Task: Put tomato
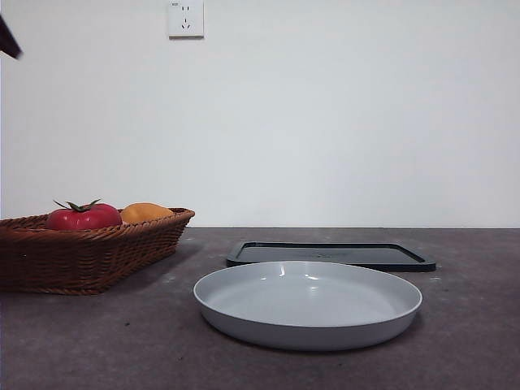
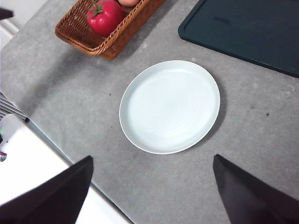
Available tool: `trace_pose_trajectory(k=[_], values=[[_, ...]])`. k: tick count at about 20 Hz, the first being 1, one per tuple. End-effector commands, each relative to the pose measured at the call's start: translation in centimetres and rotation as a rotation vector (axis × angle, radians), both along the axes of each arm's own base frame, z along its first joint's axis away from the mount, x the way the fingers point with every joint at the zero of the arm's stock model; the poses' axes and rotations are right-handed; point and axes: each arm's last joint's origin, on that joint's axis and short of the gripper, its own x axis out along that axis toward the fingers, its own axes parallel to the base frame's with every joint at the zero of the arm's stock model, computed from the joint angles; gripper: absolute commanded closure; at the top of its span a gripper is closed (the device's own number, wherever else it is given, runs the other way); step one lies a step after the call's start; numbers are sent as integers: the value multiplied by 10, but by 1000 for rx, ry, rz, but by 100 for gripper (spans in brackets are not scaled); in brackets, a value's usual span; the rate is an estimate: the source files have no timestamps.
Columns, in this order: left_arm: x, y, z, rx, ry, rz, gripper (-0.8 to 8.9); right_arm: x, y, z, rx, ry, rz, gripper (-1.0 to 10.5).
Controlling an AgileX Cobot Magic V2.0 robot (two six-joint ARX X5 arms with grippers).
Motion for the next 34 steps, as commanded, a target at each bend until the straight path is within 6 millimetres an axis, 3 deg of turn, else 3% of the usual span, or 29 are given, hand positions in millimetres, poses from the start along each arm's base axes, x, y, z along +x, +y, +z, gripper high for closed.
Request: trace_pose_trajectory(k=[1, 8, 14, 21, 29, 30, 32, 34], values=[[25, -2, 6, 58, -33, -7, 408, 1, 1, 5, -1, -26, 11, 536], [103, -17, 7, 220, 14, -37, 407, 1, 1, 5, 0, -26, 10, 536], [146, -35, -24, 312, 112, -77, 407, 1, 1, 5, 1, -25, 9, 536], [171, -47, -66, 401, 188, -95, 406, 1, 1, 5, 2, -24, 9, 536], [180, -49, -92, 414, 268, -110, 404, 1, 1, 5, 2, -26, 9, 536], [180, -49, -92, 414, 269, -110, 417, 1, 1, 5, 2, -26, 9, 536], [179, -49, -93, 416, 282, -112, 608, 1, 1, 5, 3, -27, 9, 536], [179, -49, -91, 415, 279, -111, 641, 1, 1, 6, 3, -28, 9, 536]])
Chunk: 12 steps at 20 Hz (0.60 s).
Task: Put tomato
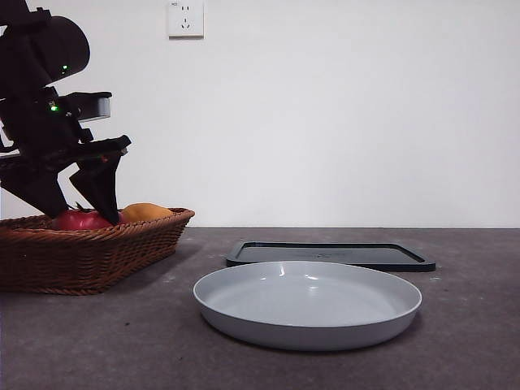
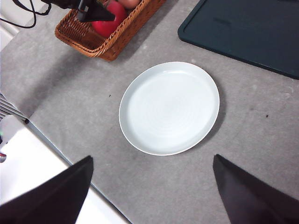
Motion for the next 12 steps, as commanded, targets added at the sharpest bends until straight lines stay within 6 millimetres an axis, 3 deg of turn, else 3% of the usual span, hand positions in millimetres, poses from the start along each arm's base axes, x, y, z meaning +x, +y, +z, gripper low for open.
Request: trace_pose_trajectory(k=[1, 4, 7, 10, 12], values=[[2, -1, -5, 23, 55, -12, 641, 1, 1, 5, 2, -23, 9, 536], [4, -3, 36, 11, 18, -12, 640, 1, 1, 5, 2, -24, 9, 536], [-13, -13, 86, -112, -65, -61, 639, 1, 1, 5, 2, -26, 9, 536], [-49, -43, 115, -239, -86, -230, 639, 1, 1, 5, 1, -26, 9, 536], [-67, -78, 116, -249, -71, -364, 636, 1, 1, 5, 1, -26, 9, 536]])
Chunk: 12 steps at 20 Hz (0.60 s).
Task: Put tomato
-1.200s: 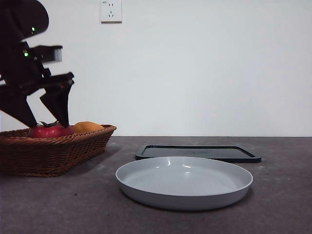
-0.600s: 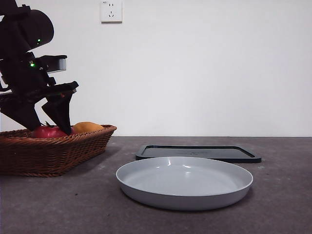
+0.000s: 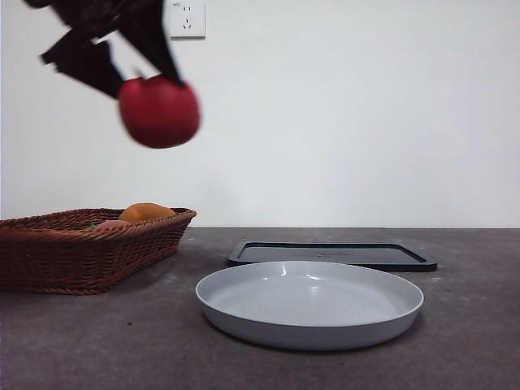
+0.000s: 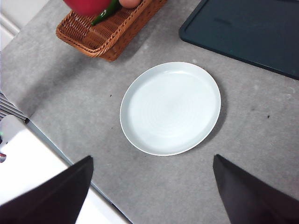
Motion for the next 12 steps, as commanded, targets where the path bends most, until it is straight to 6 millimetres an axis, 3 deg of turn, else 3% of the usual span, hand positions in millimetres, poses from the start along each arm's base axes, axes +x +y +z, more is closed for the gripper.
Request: trace_pose_trajectory(k=[1, 3, 6, 12], values=[[-10, -34, -4, 4, 9, -126, 636, 1, 1, 5, 1, -26, 9, 536], [-18, -72, -23, 45, 27, -261, 636, 1, 1, 5, 1, -26, 9, 536], [-20, -111, -56, 116, 32, -373, 630, 1, 1, 5, 1, -26, 8, 536], [-17, -150, -105, 254, 4, -421, 620, 1, 1, 5, 2, -26, 9, 536]])
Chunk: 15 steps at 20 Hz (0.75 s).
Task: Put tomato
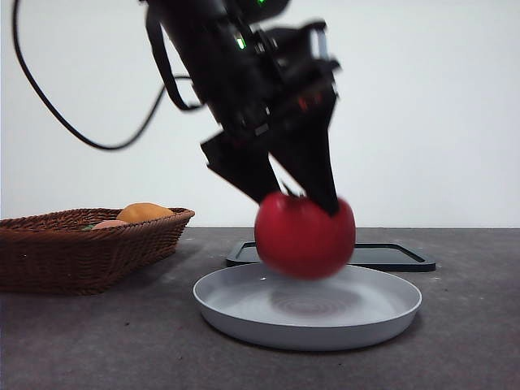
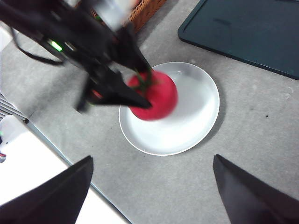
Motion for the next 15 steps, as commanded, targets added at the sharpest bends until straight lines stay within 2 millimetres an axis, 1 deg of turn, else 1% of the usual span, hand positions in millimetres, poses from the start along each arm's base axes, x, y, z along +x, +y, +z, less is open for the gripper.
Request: trace_pose_trajectory(k=[1, 3, 8, 13, 15], values=[[3, -11, -10, 23, -35, -22, 597, 1, 1, 5, 1, -25, 8, 536], [2, -15, -17, 37, -23, -29, 523, 1, 1, 5, 1, -25, 8, 536], [-1, -18, -18, 36, -23, -37, 372, 1, 1, 5, 1, -25, 9, 536], [-1, -19, -16, 30, -20, -25, 370, 1, 1, 5, 1, -25, 8, 535], [2, -16, -6, 8, -33, -5, 370, 1, 1, 5, 1, -25, 8, 535]])
